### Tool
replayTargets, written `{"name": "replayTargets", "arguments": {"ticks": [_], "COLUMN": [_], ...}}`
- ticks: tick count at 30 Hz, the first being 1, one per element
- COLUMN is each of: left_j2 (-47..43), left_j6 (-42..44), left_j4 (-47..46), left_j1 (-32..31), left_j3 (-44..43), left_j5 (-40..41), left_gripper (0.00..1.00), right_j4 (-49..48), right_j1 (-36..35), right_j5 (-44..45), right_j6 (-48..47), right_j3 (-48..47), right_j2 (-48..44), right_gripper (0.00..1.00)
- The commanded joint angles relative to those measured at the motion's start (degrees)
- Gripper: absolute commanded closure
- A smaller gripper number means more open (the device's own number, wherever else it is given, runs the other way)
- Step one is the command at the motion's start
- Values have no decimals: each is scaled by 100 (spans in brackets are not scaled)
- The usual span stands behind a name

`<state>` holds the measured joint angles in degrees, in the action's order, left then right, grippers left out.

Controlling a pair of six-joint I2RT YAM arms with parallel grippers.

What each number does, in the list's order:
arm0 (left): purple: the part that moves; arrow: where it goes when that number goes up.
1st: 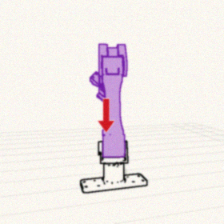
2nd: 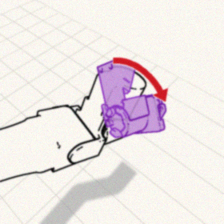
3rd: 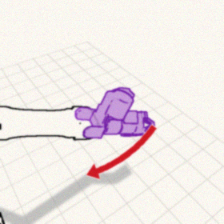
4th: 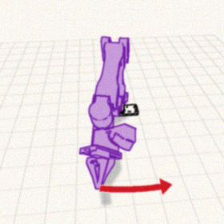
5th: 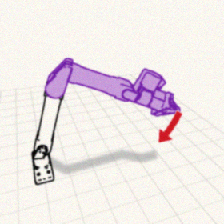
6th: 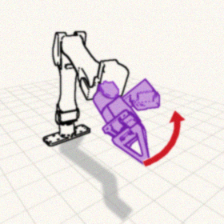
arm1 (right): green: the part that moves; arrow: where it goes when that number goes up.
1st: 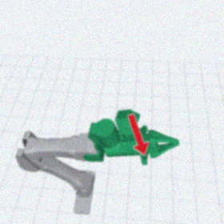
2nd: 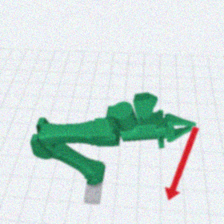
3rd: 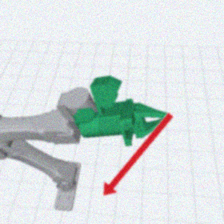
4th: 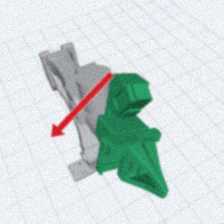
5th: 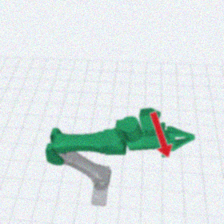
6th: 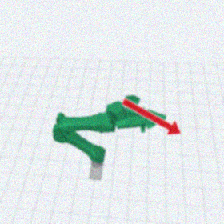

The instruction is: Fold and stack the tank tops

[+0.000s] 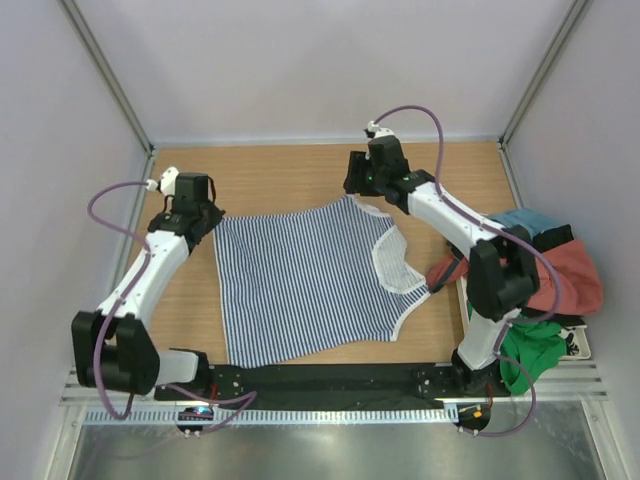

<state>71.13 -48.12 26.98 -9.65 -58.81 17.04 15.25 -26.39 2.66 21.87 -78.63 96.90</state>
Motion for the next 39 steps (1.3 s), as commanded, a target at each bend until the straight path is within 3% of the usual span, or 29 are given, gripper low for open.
{"name": "replayTargets", "arguments": {"ticks": [1, 3, 4, 5, 7, 8, 17, 21, 27, 34, 37, 39], "left_j2": [600, 892, 1007, 1260, 1446, 1526, 806, 323, -29, 269, 340, 349], "left_j6": [-128, -5, 117, 145, 145, 136, 13, -31, -154, -145, -93, -49], "left_j4": [-677, -615, -572, -328, -63, -18, -105, -307, -562, -615, -633, -668], "left_j1": [411, 472, 490, 499, 508, 508, 499, 508, 499, 508, 508, 508], "left_j3": [-429, -736, -851, -974, -1256, -1282, -668, -133, 501, 607, 581, 563], "left_j5": [414, 537, 572, 590, 643, 599, 555, 345, 379, 485, 537, 573], "left_gripper": [99, 82, 53, 40, 23, 20, 17, 18, 19, 20, 21, 22], "right_j4": [-261, -206, -215, -224, -250, -233, 303, 304, 365, 611, 708, 804], "right_j1": [20, 20, 29, 29, 73, 142, 503, 670, 714, 723, 749, 820], "right_j5": [15, 33, 33, 103, 173, 270, 1185, 1202, 1149, 1378, 1606, 1817], "right_j6": [-34, -60, -60, -69, -16, -7, 239, 406, 423, 362, 380, 415], "right_j3": [-1302, -1559, -1489, -1419, -1243, -1051, -610, -469, -618, -978, -1110, -1172], "right_j2": [583, 733, 734, 707, 611, 593, 891, 1129, 1672, 2279, 2473, 2526], "right_gripper": [35, 32, 32, 32, 32, 33, 39, 54, 48, 49, 57, 72]}}
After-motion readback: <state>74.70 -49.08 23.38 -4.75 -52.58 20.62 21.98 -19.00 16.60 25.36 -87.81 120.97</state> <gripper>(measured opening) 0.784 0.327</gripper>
